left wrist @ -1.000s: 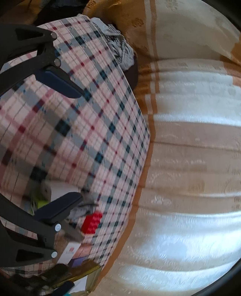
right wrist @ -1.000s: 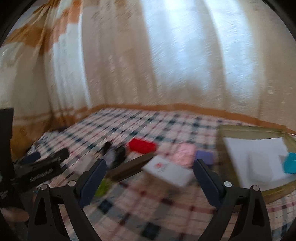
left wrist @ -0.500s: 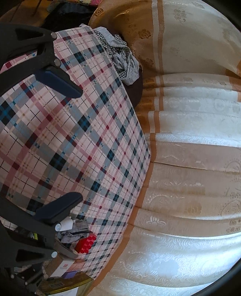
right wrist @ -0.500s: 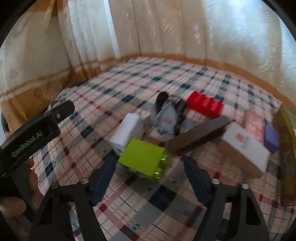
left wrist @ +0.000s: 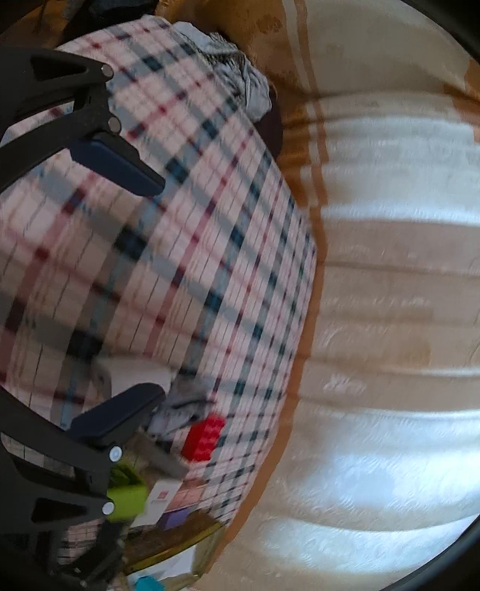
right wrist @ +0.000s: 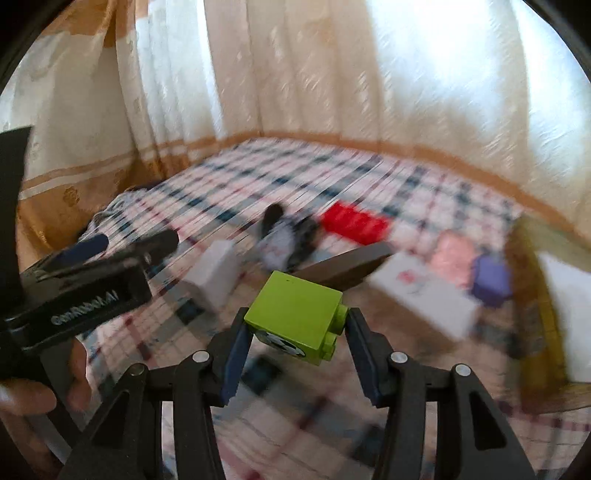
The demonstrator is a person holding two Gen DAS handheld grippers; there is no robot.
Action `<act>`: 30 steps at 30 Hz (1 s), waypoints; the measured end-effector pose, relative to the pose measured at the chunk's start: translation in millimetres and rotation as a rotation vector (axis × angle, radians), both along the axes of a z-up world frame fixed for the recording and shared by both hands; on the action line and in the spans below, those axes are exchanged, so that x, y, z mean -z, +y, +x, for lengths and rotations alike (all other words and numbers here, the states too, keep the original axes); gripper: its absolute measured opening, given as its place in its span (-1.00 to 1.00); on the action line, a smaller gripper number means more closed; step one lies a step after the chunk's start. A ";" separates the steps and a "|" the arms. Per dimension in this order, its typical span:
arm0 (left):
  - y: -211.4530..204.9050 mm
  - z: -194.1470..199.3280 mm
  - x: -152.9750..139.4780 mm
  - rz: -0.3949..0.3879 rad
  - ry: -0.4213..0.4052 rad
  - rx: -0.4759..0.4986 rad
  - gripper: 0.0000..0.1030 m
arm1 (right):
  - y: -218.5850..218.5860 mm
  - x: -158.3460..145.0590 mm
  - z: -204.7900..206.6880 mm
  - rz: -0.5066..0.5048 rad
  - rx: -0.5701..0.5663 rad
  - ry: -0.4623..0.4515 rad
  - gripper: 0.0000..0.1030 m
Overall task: Organize rigid objects
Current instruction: 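Grasp the small white box with the left tool while the right tool holds the green block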
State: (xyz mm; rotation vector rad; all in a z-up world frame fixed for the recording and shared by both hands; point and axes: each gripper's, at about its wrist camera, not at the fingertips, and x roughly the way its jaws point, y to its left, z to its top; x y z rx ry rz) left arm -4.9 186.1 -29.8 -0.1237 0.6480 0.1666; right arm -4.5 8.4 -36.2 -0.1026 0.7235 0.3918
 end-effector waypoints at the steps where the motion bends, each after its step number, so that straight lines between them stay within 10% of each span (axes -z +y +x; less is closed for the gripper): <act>1: -5.8 3.0 1.2 0.013 0.016 0.011 0.89 | -6.0 -2.7 -1.6 -0.005 0.016 -0.027 0.05; 9: -36.5 29.3 13.3 0.073 0.131 0.075 0.36 | -33.1 -11.4 -1.0 0.048 0.068 -0.068 0.05; 17: -36.3 38.1 22.8 0.016 0.192 0.129 -0.59 | -33.4 -10.4 -3.1 0.063 0.068 -0.073 0.05; 30: -25.8 13.7 1.8 -0.056 0.021 0.133 -0.61 | -44.1 -20.0 -12.5 0.076 0.114 -0.164 0.05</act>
